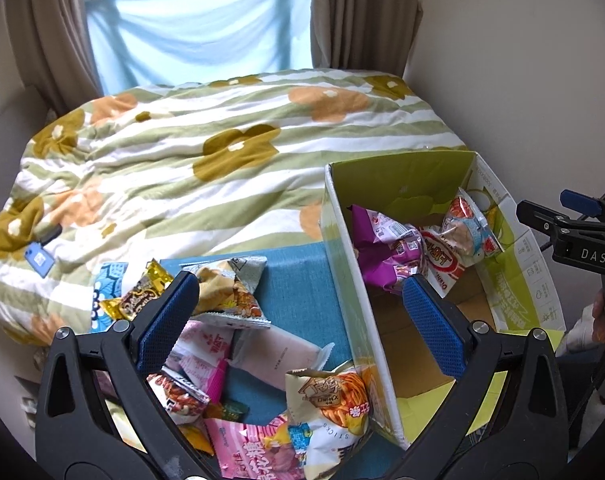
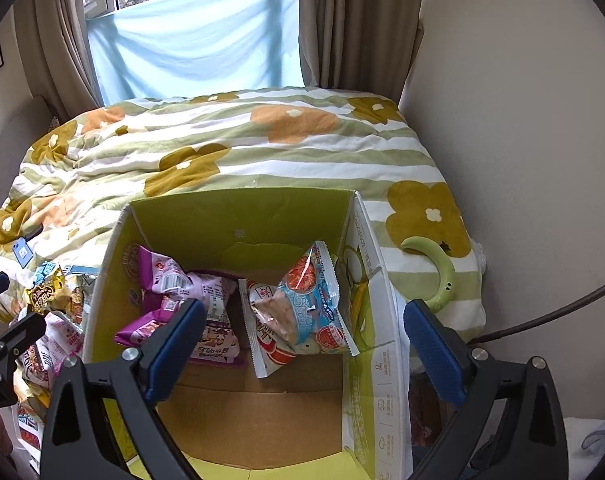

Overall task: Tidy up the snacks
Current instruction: 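Withdraw both grippers from the box back toward the snack pile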

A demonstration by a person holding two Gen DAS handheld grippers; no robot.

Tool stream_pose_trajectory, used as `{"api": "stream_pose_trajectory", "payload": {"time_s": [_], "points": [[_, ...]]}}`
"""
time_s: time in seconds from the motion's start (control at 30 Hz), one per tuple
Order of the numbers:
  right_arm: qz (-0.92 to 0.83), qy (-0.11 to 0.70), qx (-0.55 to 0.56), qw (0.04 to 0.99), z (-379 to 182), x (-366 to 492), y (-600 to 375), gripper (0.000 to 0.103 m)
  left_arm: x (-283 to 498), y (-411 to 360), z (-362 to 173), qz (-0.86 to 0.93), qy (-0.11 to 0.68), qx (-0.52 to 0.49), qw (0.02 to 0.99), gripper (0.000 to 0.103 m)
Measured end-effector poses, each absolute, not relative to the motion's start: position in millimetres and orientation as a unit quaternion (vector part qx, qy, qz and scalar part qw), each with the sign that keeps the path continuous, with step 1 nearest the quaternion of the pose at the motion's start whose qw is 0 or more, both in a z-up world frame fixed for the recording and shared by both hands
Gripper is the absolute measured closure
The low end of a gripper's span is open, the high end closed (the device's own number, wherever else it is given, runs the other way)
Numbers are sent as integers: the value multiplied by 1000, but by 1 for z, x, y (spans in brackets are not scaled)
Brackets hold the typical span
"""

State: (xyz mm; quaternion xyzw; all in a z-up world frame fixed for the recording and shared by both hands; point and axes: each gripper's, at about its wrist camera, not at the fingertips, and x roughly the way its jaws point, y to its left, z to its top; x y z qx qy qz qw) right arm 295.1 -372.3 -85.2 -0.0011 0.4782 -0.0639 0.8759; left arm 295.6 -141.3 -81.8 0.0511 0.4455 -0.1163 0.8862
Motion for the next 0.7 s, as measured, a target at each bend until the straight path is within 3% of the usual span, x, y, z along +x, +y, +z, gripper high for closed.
{"api": "stream_pose_trajectory", "payload": {"time_s": [0.43,0.7], "points": [[-18,405,21,914,-25,209,-341,4,183,-81,-32,-53,393,14,918,2],[43,389,31,920,-25,151,-306,4,94,-24,-24,15,375,5,927,2]]}}
